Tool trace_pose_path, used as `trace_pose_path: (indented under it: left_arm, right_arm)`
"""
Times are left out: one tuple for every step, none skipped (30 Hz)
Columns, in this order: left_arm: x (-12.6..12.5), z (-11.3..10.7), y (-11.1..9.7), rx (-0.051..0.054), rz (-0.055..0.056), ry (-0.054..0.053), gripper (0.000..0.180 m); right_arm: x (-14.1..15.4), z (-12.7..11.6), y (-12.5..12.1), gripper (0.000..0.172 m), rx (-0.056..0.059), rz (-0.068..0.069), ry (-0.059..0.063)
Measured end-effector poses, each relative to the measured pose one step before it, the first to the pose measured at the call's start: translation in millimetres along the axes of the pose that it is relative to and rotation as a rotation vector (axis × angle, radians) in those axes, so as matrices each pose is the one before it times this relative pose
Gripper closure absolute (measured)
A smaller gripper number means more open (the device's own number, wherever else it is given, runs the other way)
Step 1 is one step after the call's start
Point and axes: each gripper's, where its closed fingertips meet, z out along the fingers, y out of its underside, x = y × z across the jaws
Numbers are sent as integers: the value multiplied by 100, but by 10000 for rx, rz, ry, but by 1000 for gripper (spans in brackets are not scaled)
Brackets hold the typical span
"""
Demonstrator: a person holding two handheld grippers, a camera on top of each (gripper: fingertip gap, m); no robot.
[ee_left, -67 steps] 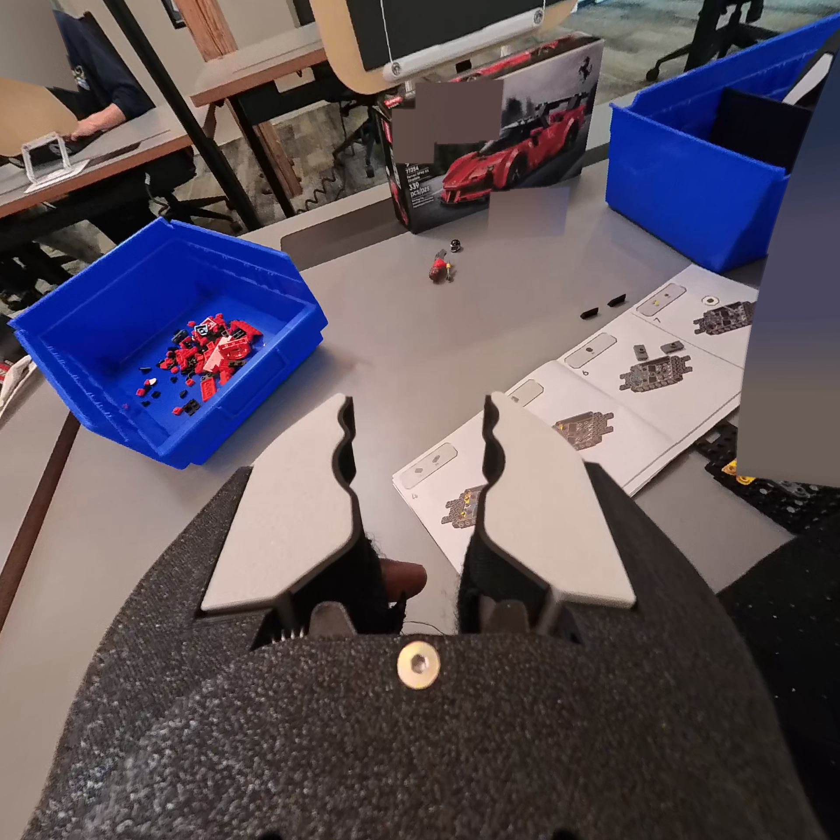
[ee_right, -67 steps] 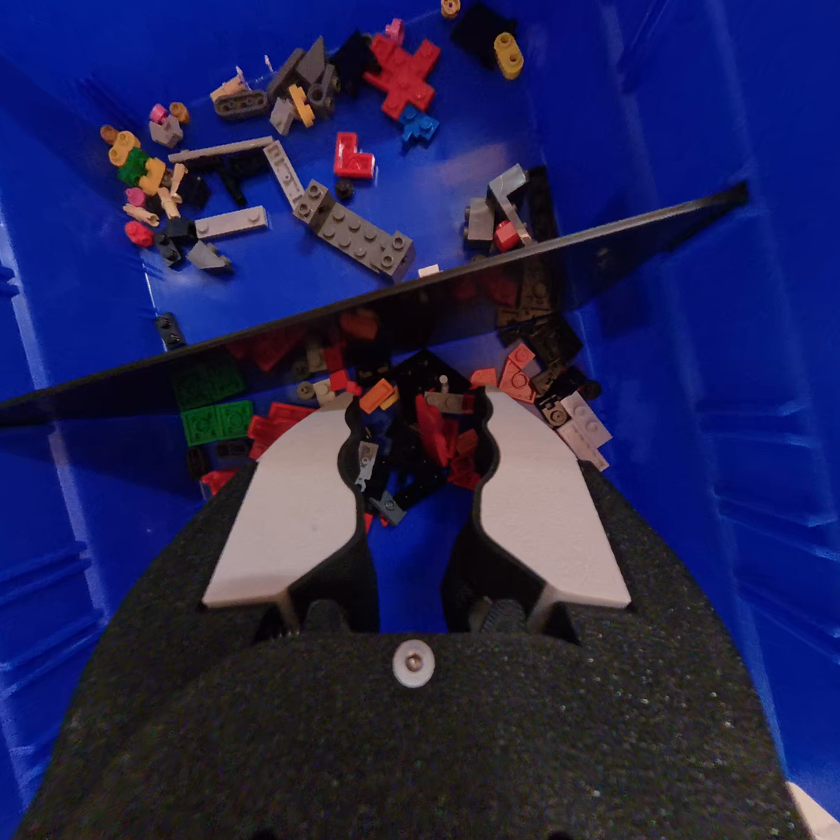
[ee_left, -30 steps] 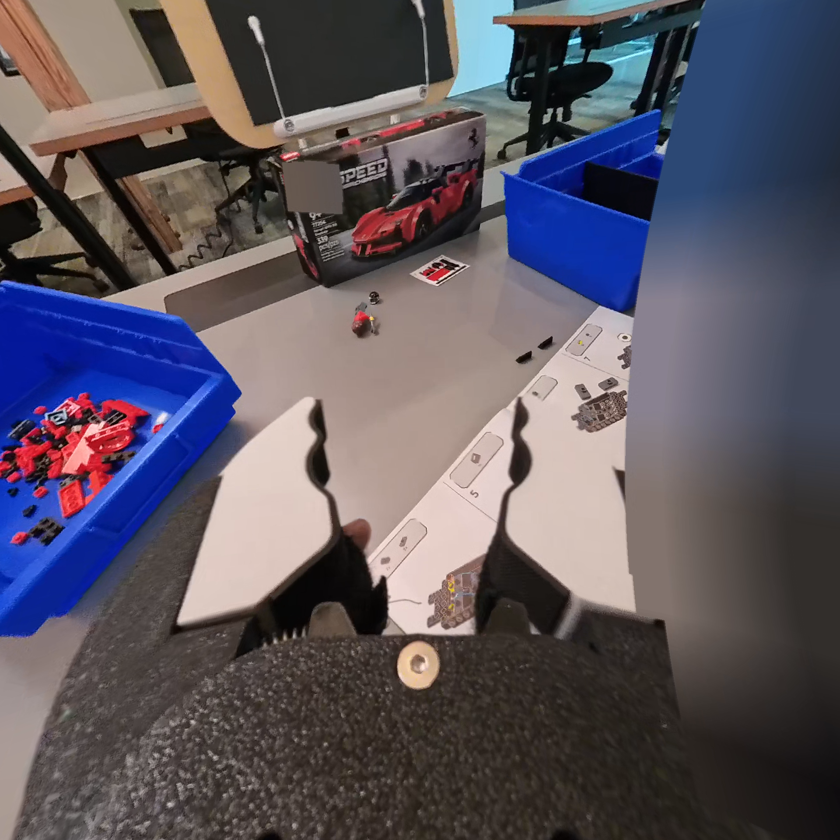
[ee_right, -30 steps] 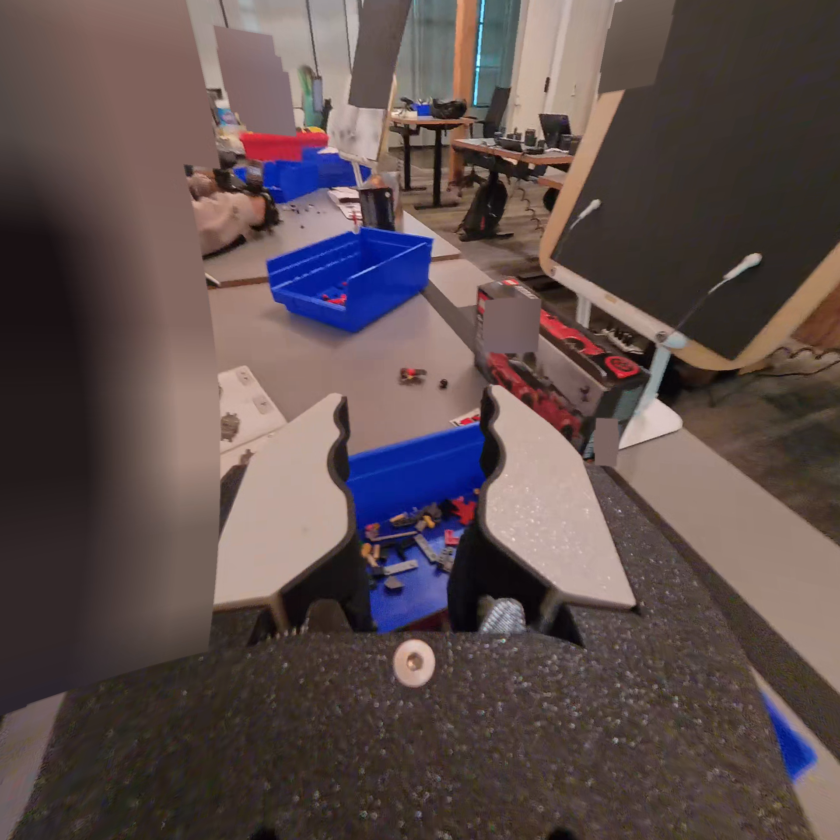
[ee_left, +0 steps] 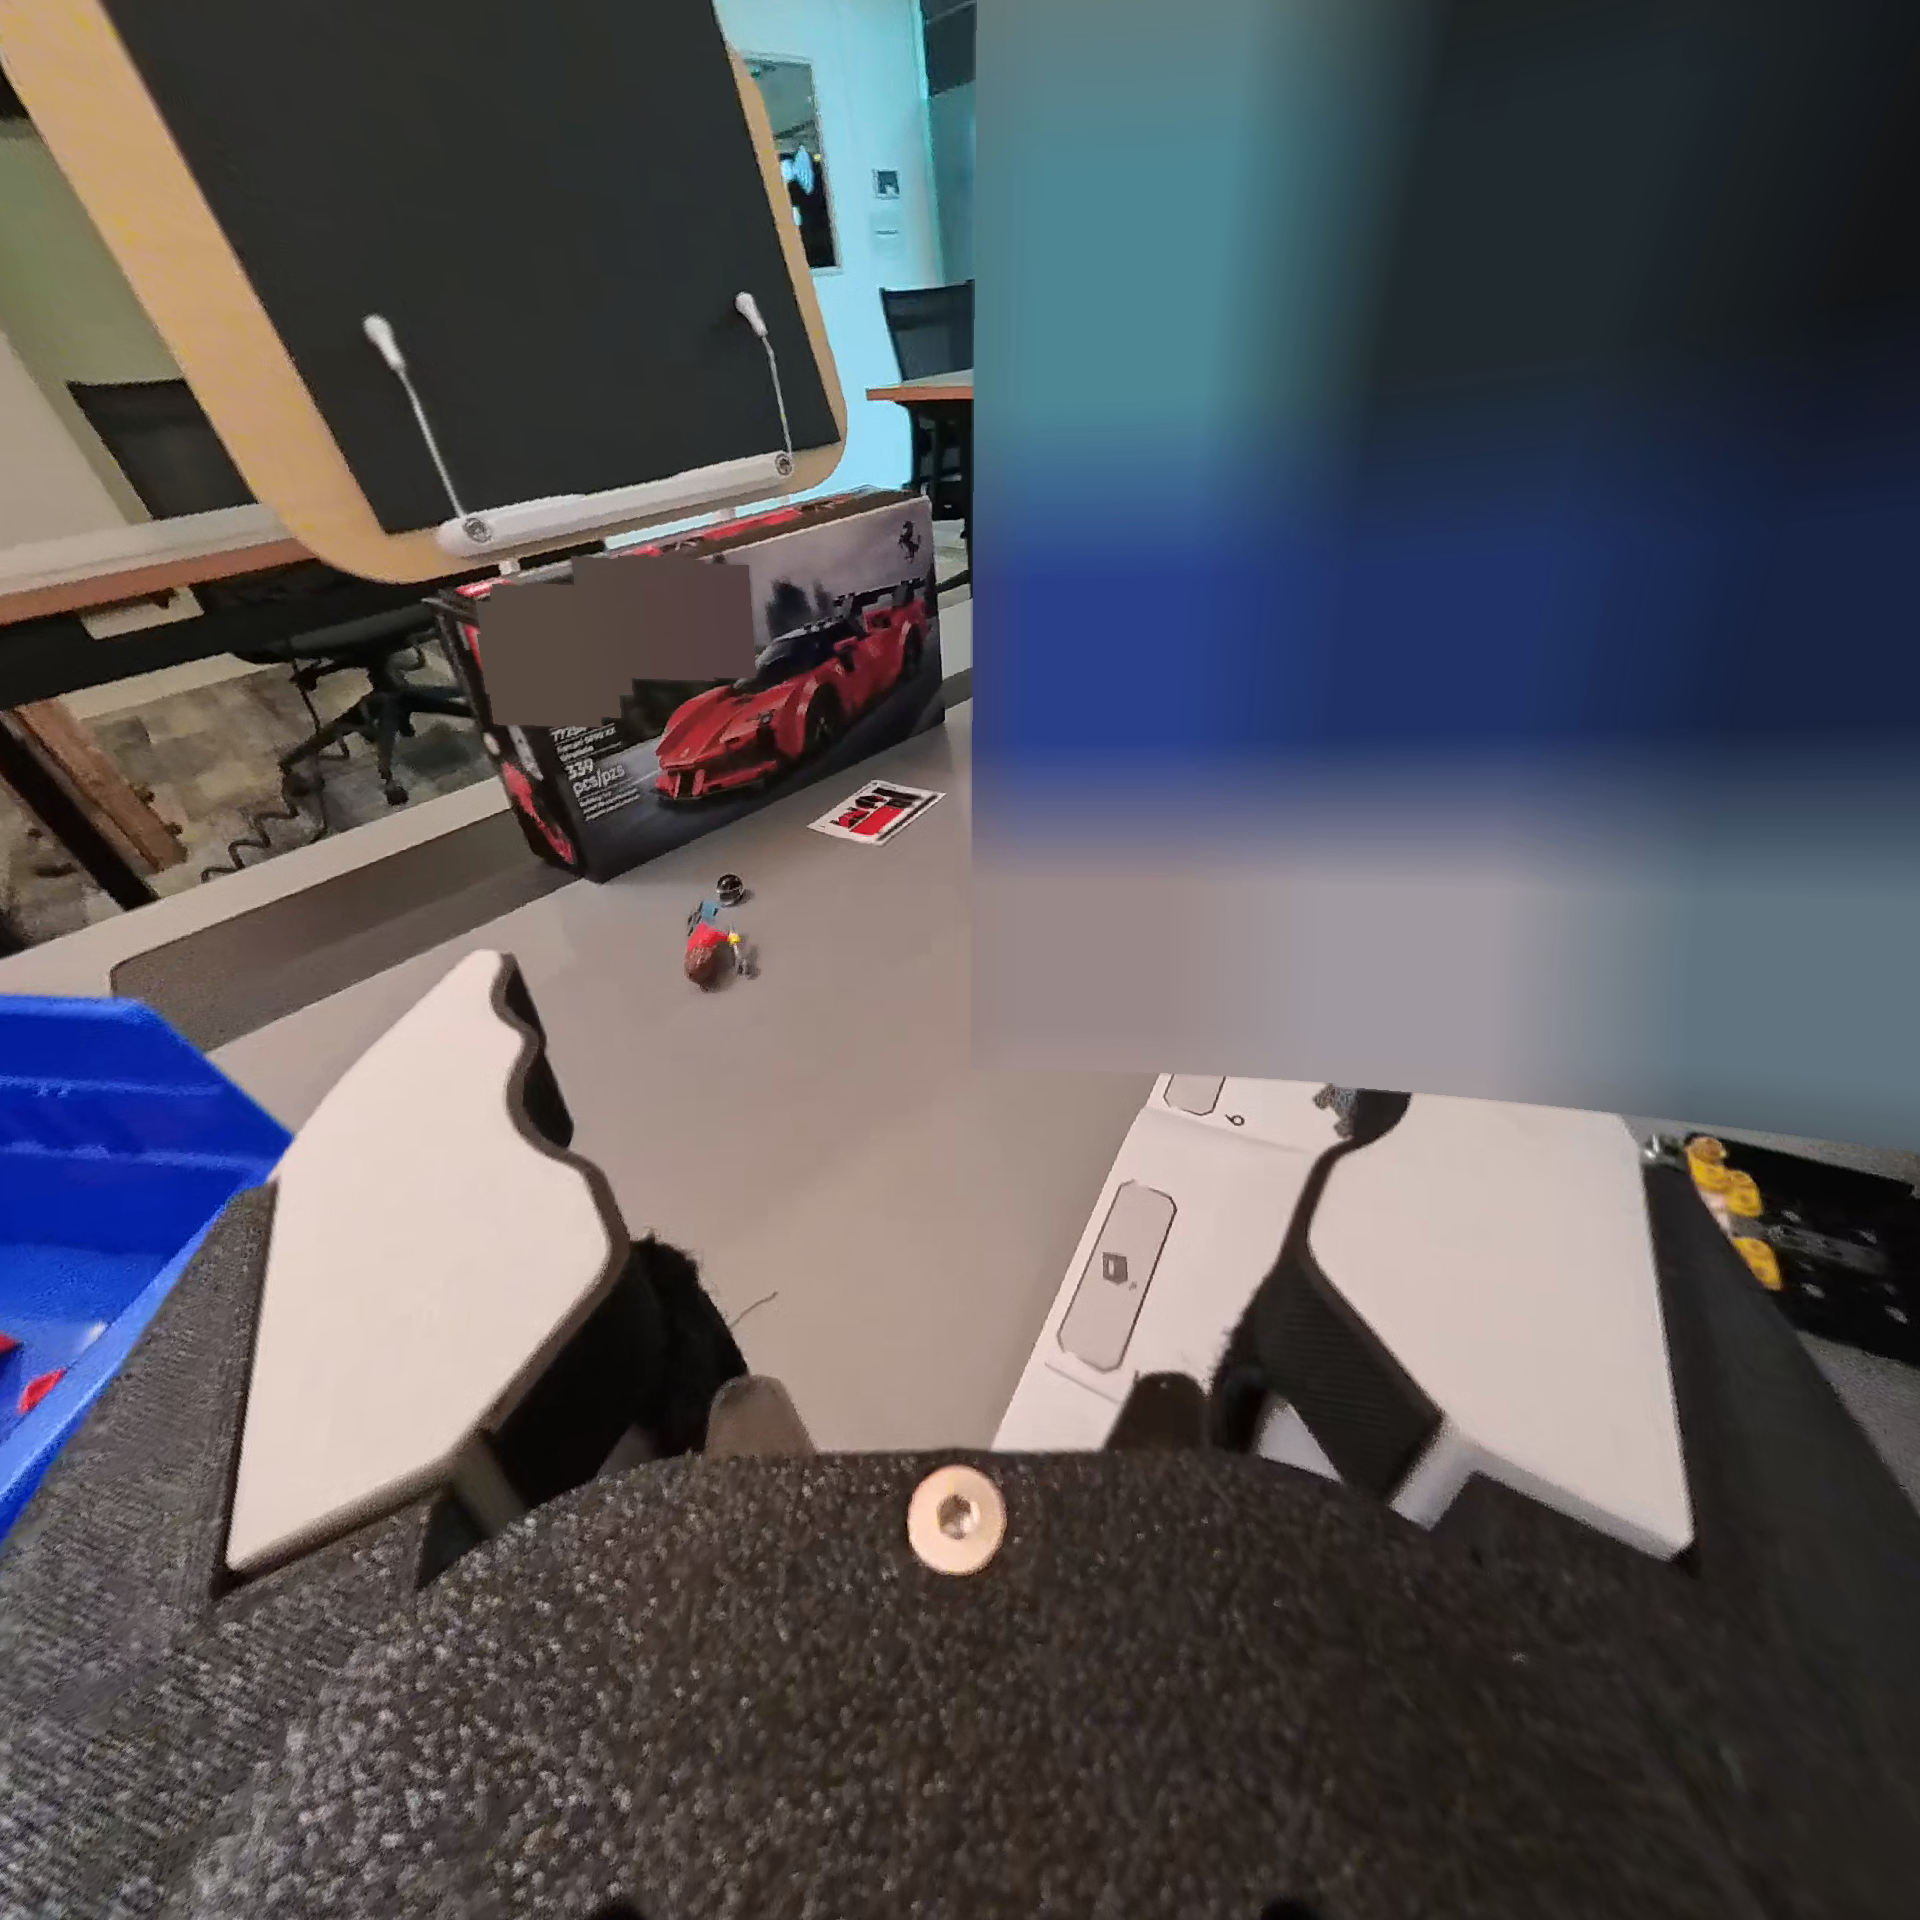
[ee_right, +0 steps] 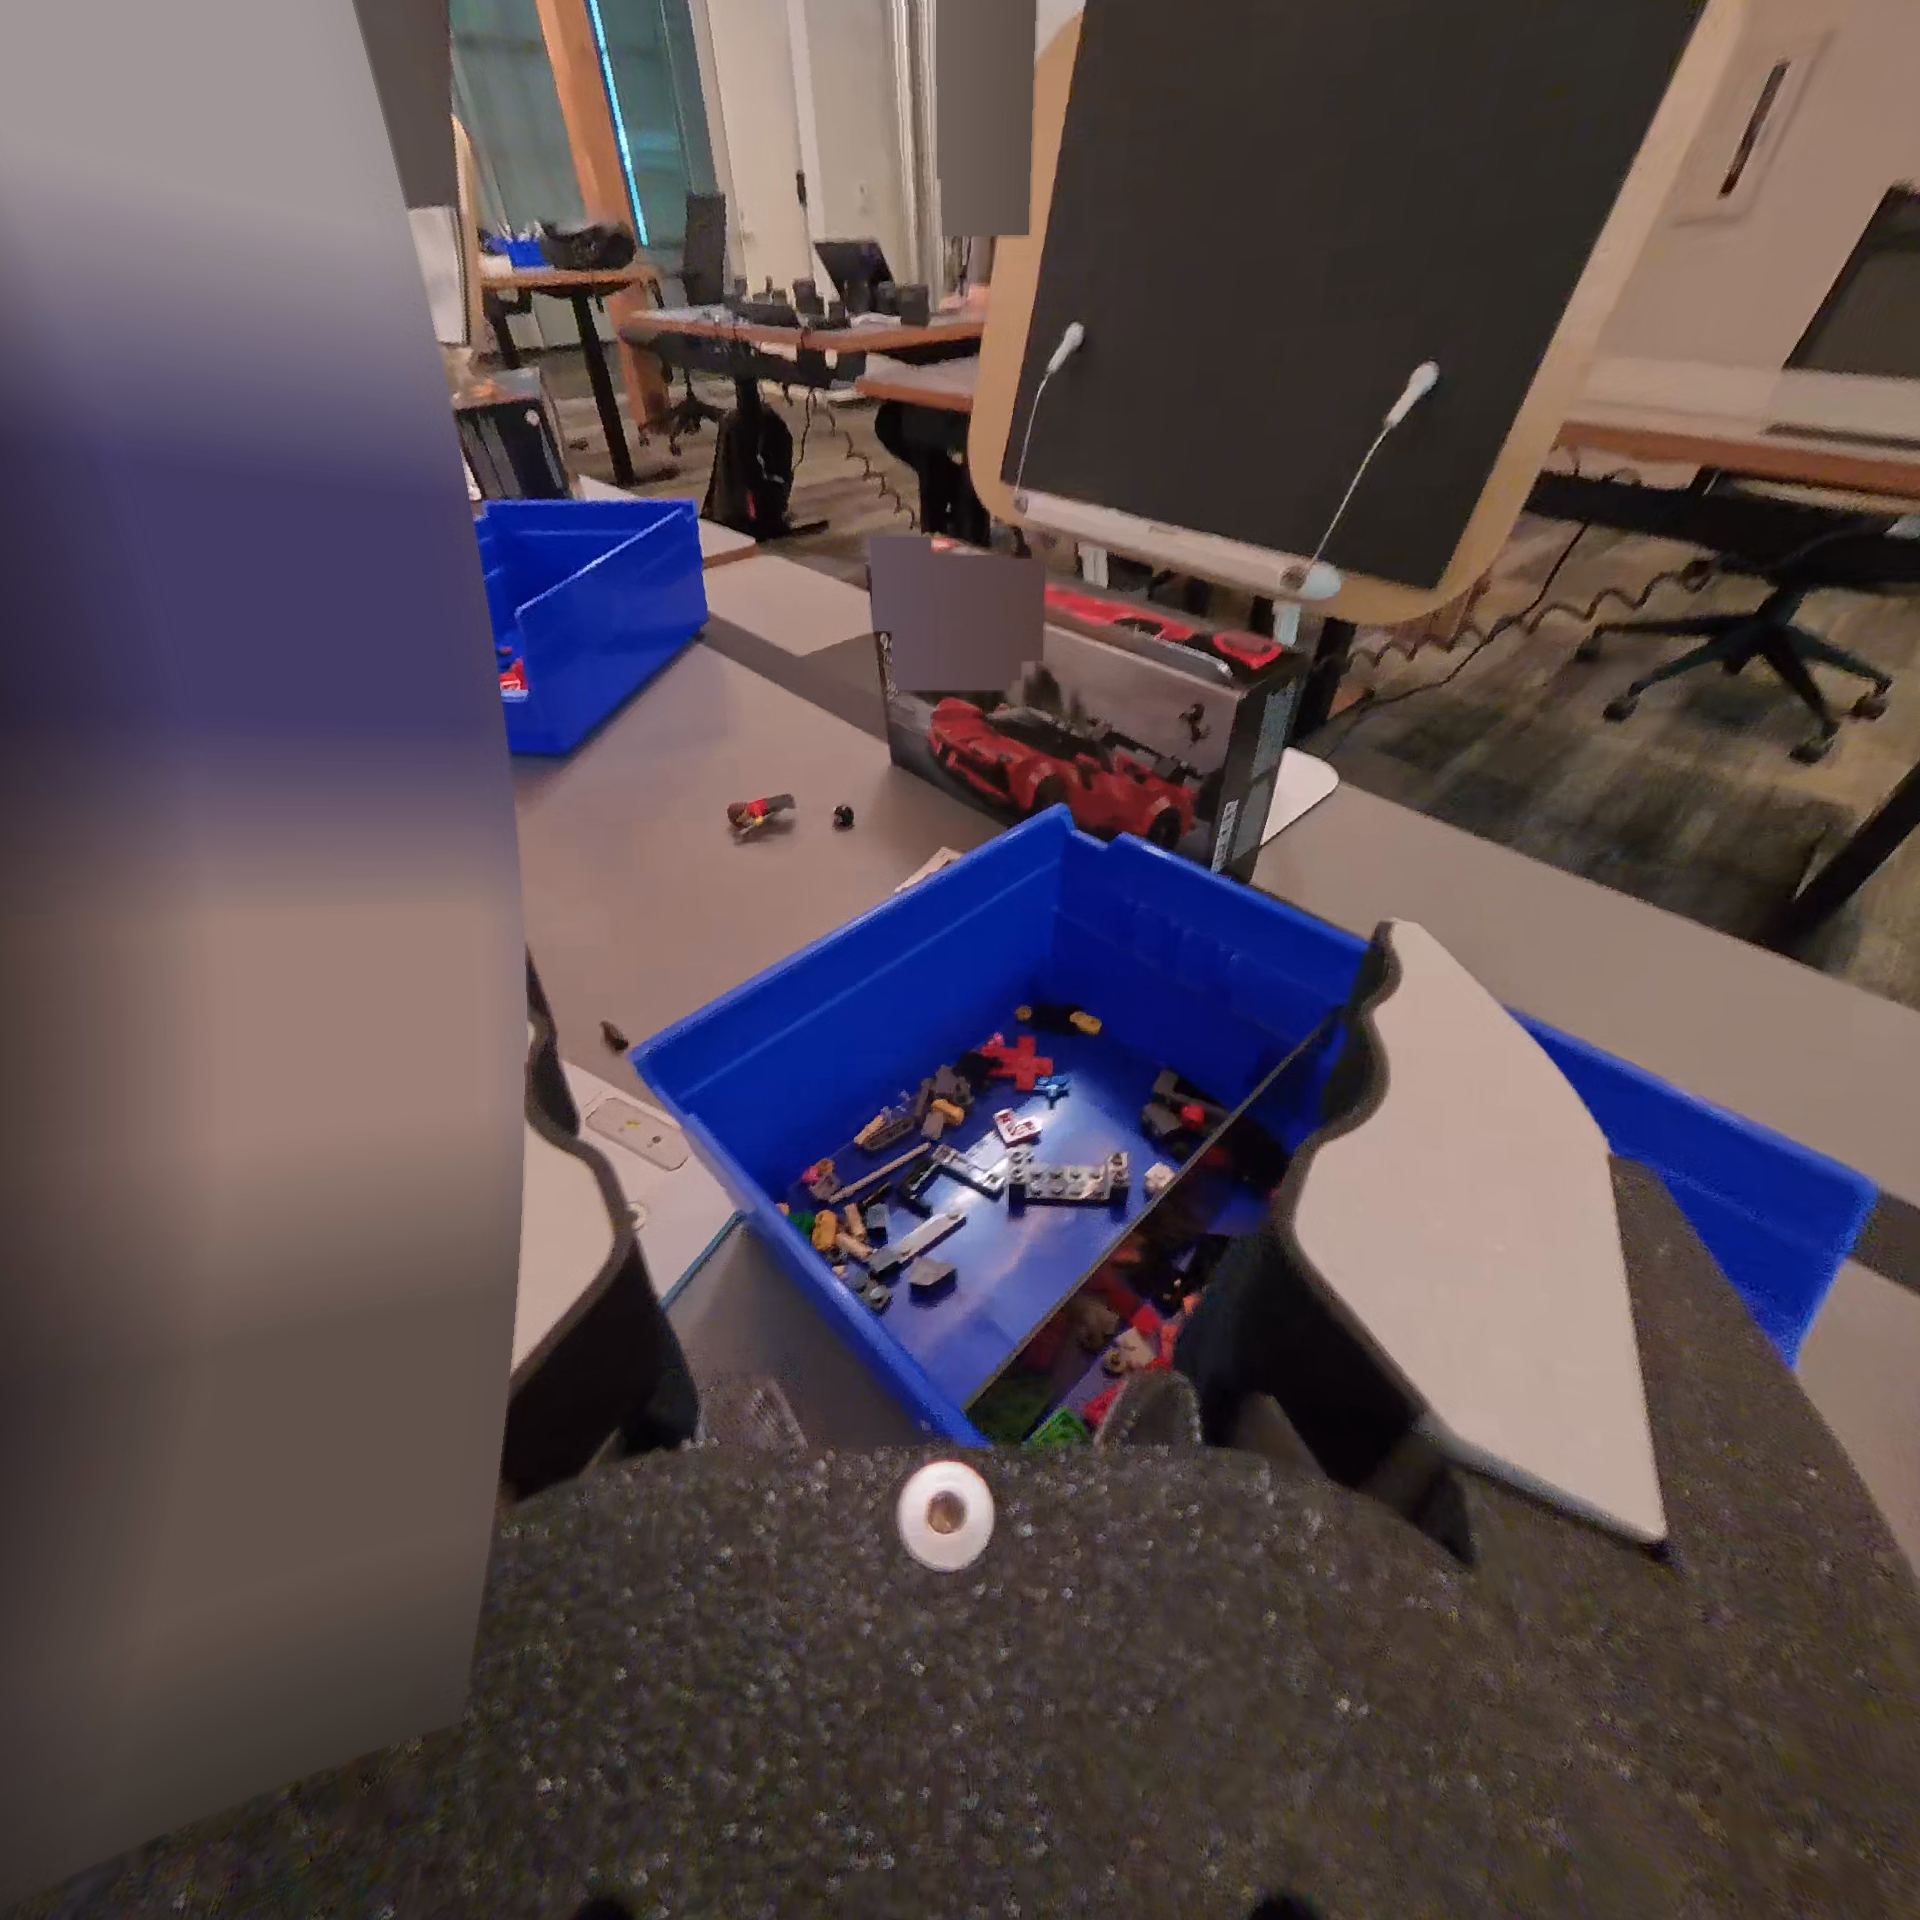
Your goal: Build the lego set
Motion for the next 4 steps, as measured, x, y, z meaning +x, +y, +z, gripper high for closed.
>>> trace_pose_path:
  left_arm:
    - [121,349,-144,23,-11,61,35]
    - [61,327,-102,-17,-31,11,35]
    - [33,286,-42,-39,-9,-12,35]
    - [34,255,21,-66,10,-15,35]
  right_arm:
    - [237,-66,-184,36,169,-138,-20]
    - [23,-69,-207,46,164,-171,-196]
    - [102,-50,-174,54,118,-191,-176]
    - [407,-15,-109,55,56,-139,20]
